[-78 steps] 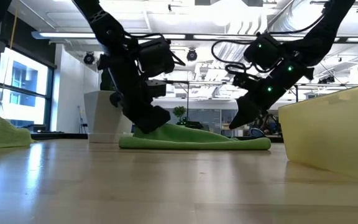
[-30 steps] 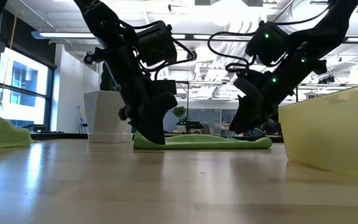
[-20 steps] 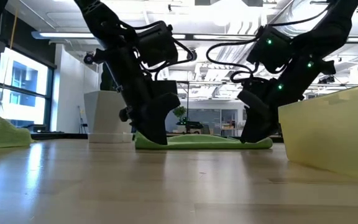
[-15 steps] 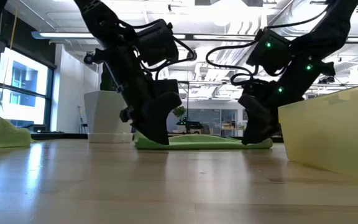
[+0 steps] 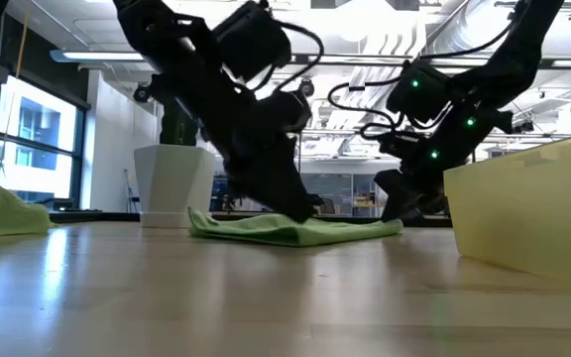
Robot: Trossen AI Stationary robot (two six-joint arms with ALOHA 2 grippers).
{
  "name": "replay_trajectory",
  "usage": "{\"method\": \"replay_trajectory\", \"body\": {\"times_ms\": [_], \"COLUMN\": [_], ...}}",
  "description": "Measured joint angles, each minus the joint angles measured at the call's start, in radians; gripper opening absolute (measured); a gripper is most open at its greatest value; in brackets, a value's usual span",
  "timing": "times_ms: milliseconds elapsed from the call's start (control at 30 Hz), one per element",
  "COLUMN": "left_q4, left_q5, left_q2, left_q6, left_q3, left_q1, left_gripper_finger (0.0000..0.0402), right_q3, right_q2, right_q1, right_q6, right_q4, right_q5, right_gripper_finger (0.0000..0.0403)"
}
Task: Roll microfiber towels into tight, uniform cylinder then place into a basket
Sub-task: Fold the green towel
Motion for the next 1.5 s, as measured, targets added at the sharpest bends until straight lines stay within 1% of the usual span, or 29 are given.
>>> {"method": "replay_trajectory", "body": {"times_ms": [100,267,367,467,600,667,700,900,1033,1200,1300,1400,1500], "left_q4": [0.013,-0.027,-0.088,-0.188,-0.341,-0.408,-0.437,-0.442,-0.418,-0.363,-0.301,-0.217,-0.158], "left_q5": [-0.033,-0.053,-0.093,-0.125,-0.127,-0.129,-0.129,-0.109,-0.055,0.022,0.062,0.070,0.063], "left_q2": [-0.028,-0.101,-0.132,-0.138,-0.130,-0.118,-0.114,-0.086,-0.076,-0.072,-0.070,-0.070,-0.070], "left_q6": [0.063,0.136,0.197,0.223,0.196,0.176,0.167,0.132,0.070,-0.008,-0.021,-0.015,0.035], "left_q3": [0.000,0.001,0.002,0.002,0.002,0.000,-0.001,-0.015,-0.014,-0.014,-0.016,-0.016,-0.015], "left_q1": [0.021,0.064,0.093,0.130,0.168,0.176,0.176,0.150,0.117,0.068,0.049,0.034,0.031], "left_gripper_finger": [0.0126,0.0126,0.0126,0.0126,0.0126,0.0126,0.0126,0.0126,0.0126,0.0126,0.0126,0.0126,0.0126], "right_q3": [0.000,0.000,0.000,-0.001,-0.001,-0.001,-0.001,-0.001,0.000,0.000,0.000,0.000,0.000], "right_q2": [-0.030,-0.081,-0.080,-0.073,-0.069,-0.066,-0.065,-0.049,-0.033,-0.012,0.012,0.037,0.036], "right_q1": [-0.011,0.009,0.037,0.069,0.099,0.103,0.103,0.069,0.029,-0.041,-0.083,-0.120,-0.140], "right_q6": [0.014,0.174,0.259,0.309,0.310,0.308,0.302,0.248,0.190,0.042,-0.062,-0.159,-0.236], "right_q4": [0.011,-0.009,-0.007,-0.022,-0.022,-0.023,-0.030,-0.081,-0.071,-0.042,0.016,0.077,0.097], "right_q5": [-0.060,-0.203,-0.269,-0.265,-0.181,-0.164,-0.162,-0.138,-0.136,-0.135,-0.134,-0.134,-0.135], "right_gripper_finger": [0.0133,0.0133,0.0133,0.0133,0.0133,0.0133,0.0133,0.0133,0.0133,0.0133,0.0133,0.0133,0.0133]}}
